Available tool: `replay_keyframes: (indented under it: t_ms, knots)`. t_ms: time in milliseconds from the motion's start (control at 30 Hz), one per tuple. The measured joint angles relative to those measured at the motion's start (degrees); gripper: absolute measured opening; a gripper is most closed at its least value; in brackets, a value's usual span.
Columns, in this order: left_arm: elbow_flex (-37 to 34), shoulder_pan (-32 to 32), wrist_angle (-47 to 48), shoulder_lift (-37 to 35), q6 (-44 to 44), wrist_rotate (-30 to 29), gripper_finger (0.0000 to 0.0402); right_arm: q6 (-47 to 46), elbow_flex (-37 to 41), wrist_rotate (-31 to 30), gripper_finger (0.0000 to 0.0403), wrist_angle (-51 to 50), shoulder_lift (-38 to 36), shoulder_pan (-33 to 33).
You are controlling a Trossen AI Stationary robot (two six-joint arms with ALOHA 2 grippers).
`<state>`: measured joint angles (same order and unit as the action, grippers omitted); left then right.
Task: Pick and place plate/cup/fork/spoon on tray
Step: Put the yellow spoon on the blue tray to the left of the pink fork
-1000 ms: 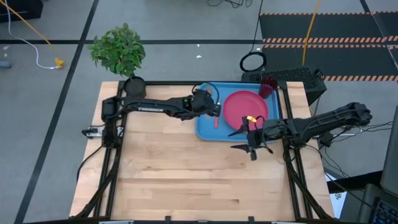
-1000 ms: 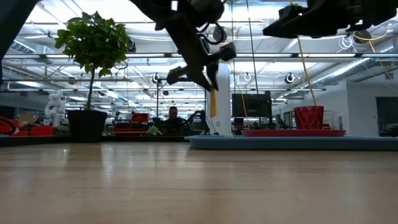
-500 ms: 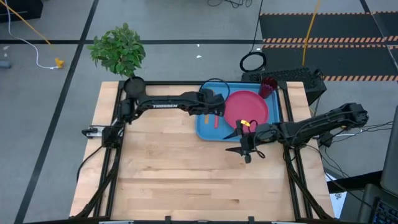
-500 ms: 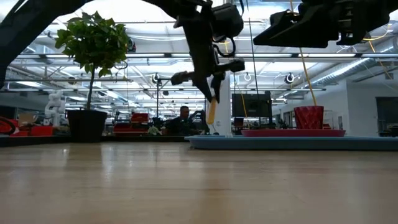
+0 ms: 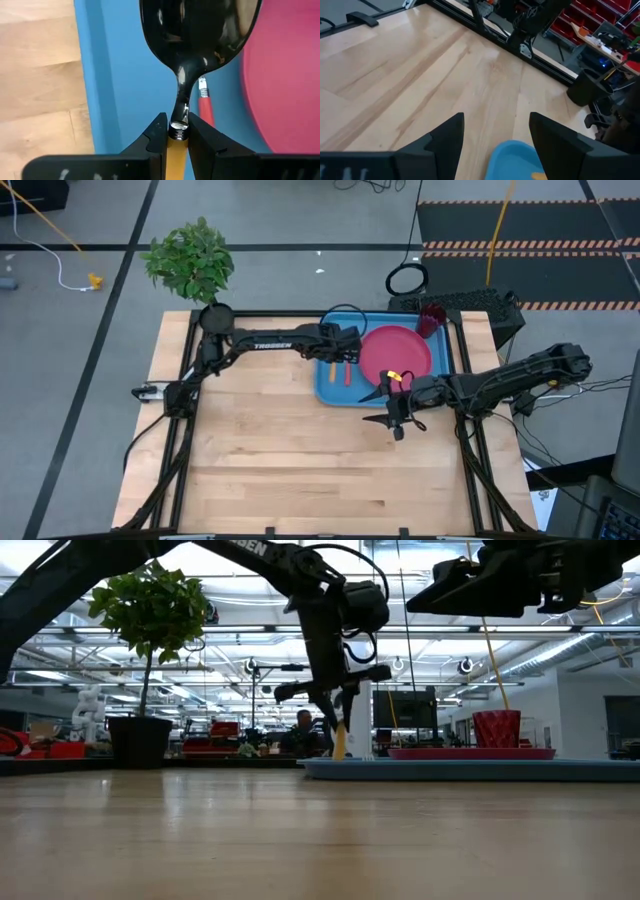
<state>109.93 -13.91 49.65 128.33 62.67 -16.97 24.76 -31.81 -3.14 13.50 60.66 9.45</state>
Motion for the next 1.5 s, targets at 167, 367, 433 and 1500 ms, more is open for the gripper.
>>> replay_keyframes:
  t_ms: [167,367,433,1500]
  knots:
    - [0.02,-0.95,-0.18,0.8,-0.69,1.93,0.0052,0.94,0.0,0.02,0.0216,0.16,0.0,0.0]
    - [0.0,-2.04,-1.33,2.27,-0.84,2.38,0.0052,1.46,0.0,0.02,0.0216,0.83,0.0,0.0]
    - [0.0,-1.9,-1.02,2.32,-0.64,2.44,0.0057,1.46,0.0,0.0,0.0216,0.97,0.0,0.0]
    - [-0.02,-1.09,-1.9,2.86,-3.64,-1.09,0.0057,1.62,0.0,0.02,0.0216,1.22,0.0,0.0]
